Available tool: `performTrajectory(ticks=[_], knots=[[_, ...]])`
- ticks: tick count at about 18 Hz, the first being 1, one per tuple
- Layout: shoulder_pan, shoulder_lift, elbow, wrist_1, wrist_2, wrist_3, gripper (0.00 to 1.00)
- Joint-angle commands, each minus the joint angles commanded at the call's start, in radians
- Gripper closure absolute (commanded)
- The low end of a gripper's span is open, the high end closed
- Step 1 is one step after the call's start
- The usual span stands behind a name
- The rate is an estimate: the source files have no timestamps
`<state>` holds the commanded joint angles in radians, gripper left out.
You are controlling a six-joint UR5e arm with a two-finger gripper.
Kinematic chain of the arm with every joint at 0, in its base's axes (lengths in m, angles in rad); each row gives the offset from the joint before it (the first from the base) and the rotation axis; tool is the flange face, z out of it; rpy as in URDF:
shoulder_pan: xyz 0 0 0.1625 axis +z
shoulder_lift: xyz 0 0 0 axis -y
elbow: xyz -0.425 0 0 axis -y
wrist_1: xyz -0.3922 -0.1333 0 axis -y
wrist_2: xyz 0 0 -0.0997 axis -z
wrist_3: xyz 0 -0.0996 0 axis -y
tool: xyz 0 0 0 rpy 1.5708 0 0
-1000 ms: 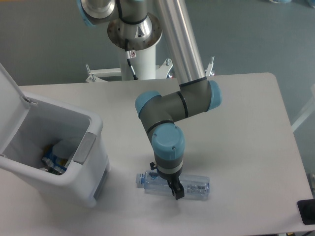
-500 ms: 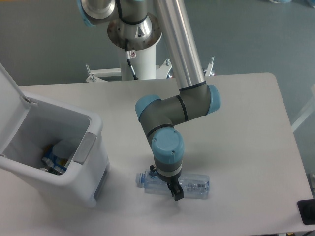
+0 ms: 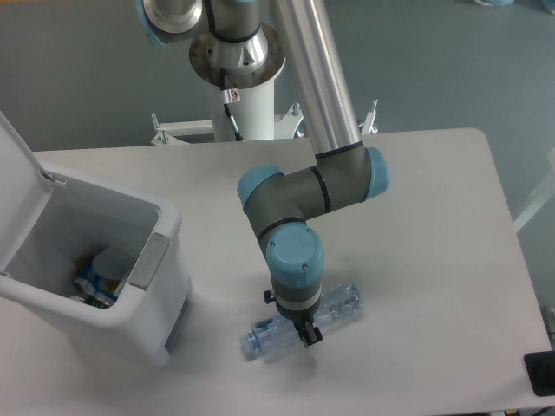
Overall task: Place the trash in the trash can
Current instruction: 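Close the gripper around the middle of the clear water bottle, then lift the bottle and carry it over the white bin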
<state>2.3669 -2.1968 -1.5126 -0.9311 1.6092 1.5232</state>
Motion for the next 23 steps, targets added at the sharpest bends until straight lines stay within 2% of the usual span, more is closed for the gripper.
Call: performTrajectory(ticks=[2, 5, 7, 9, 10, 13, 15, 19, 23], knots=[[0.003, 0.035, 0.017, -0.002, -0.014, -0.012, 0.40], [0.026, 0.083, 0.044, 0.002, -0.109, -0.193, 0.40], [0.043, 0.095, 0.081, 0.021, -0.161, -0.300, 0.40], [0.054, 0.118, 0.113, 0.078, -0.210, -0.435, 0.40], [0.060, 0.132, 0.127, 0.087, -0.236, -0.492, 0.40], [0.071, 0.190, 0.130, 0.086, -0.285, -0.602, 0.40], [0.072, 0.238, 0.123, 0.087, -0.314, -0.734, 0.40], [0.066, 0.287, 0.135, 0.098, -0.385, -0.990, 0.40], [0.048, 0.333, 0.169, 0.098, -0.455, -1.138, 0.40]])
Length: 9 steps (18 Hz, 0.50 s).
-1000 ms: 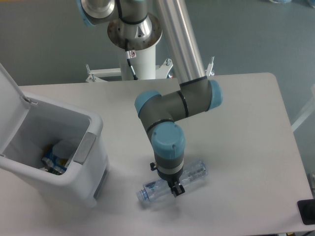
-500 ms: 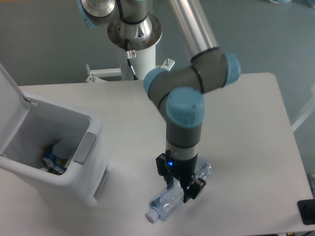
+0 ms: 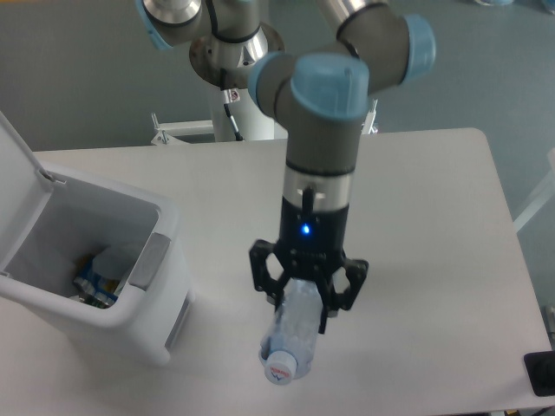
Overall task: Place the trash in the trash can
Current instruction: 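Lift the bottle and carry it over the white bin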
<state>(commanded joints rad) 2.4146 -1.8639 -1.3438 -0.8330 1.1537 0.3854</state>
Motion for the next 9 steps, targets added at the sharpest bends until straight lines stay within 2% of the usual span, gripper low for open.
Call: performTrajectory(ticks=[4, 9], knots=[[-0.057, 0.064, 0.020, 0.002, -0.040, -0.092, 0.40], [-0.176, 0.100, 0.031, 0.000, -0.049, -0.099, 0.40]])
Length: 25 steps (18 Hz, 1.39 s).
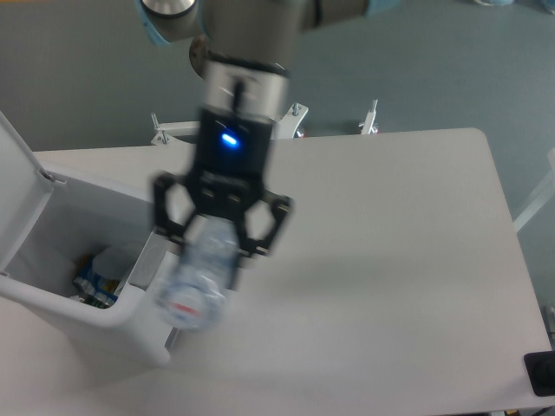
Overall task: Place the trash in the trash can
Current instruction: 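Lift the bottle and carry it over the white bin, then lower the bottle into the bin and open the gripper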
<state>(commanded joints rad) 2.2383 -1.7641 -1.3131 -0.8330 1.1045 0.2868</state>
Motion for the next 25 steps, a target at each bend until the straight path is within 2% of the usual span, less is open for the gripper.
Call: performTrajectory(ticks=[5, 7, 9, 14, 15, 17, 18, 19, 25], knots=[[-0.120, 0.006, -0.020, -0.002, 0.002, -0.011, 0.40], [-0.152, 0.006, -0.021, -0.002, 0.000, -0.064, 0.40], [-0.161, 0.005, -0.035, -0.002, -0.002, -0.103, 0.40], [-0.161, 0.002, -0.095, -0.002, 0.000, -0.094, 0.39], [-0.161, 0.002, -0.104, 0.000, 0.000, -0.092, 0.36], [-0.160, -0.005, -0.104, 0.000, 0.000, -0.092, 0.24], [-0.157, -0.005, -0.104, 0.000, 0.000, -0.092, 0.10], [-0.155, -0.005, -0.107, 0.000, 0.002, -0.092, 0.00], [-0.134, 0.005, -0.121, -0.002, 0.002, -0.090, 0.00]])
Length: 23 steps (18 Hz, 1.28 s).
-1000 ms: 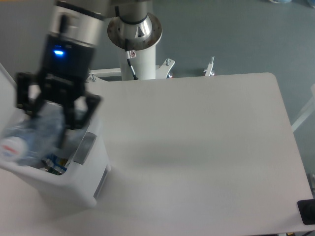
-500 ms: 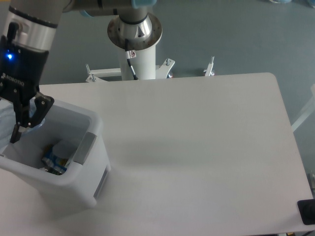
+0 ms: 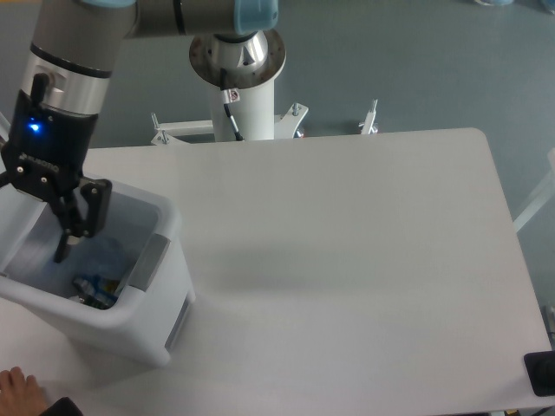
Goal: Place the trash in the trash can
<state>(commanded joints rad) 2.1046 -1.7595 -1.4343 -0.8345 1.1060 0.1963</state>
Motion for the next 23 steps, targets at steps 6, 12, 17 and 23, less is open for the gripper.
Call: performTrajectory(ticks=[6, 12, 17, 23], knots=[[0.147, 0.005, 0.003, 0.002, 0.005, 0.066, 0.00], [0.294, 0.017, -0.008, -0.005, 0.141, 0.289, 0.00], [0.345, 0.057, -0.040, -0.062, 0.238, 0.582, 0.00], [0.383, 0.107, -0.029, -0.224, 0.368, 0.746, 0.00]])
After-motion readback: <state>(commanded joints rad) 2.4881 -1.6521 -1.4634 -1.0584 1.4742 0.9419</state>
